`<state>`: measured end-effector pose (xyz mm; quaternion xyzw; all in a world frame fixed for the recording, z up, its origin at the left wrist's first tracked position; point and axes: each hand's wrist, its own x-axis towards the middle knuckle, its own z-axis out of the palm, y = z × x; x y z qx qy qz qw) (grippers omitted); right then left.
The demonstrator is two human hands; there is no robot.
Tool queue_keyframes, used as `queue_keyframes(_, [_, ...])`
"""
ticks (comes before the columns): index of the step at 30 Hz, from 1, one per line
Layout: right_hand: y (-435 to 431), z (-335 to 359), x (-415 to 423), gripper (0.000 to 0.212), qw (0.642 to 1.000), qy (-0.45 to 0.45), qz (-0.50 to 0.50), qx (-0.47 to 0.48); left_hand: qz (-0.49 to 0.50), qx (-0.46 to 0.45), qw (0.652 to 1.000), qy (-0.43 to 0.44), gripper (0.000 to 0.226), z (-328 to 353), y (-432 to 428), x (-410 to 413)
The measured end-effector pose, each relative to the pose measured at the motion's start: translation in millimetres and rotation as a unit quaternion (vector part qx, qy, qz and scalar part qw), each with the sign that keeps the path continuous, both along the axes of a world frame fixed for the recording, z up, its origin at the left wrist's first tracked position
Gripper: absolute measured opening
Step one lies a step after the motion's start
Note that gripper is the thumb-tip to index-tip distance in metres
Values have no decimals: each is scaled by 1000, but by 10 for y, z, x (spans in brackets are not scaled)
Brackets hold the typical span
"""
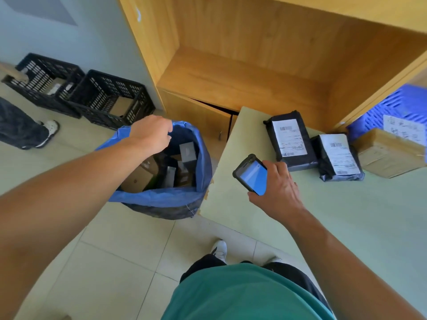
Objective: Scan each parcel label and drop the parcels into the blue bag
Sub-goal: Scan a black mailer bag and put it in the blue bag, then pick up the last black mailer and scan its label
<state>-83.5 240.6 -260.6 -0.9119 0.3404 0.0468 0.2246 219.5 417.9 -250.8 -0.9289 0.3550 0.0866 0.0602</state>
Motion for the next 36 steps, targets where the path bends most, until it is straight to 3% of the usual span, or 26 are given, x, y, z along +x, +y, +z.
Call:
queue_keyframes(8, [-454,13,-515,86,996,19,-84,-9,-97,-43,994,37,24,-13,-1012,-521])
queue_keyframes(12, [-770,-14,-954,78,989,71,-130,-13,-130,-40,990,44,19,-34,-1499,-936])
queue_keyframes(15, [-995,-27,-1227,76,984,92,-153,-10,-163,-33,985,47,26,-38,-1823,-1176])
queue_keyframes(23, [-1405,-59,-1553,76,982,82,-170,-11,-168,-71,981,72,39,-92,-2580,-1530])
queue_keyframes(36, [-1507,-88,-1012,85,970,144,-193,6,-229,-43,969,87,38,-518,-3419,-787])
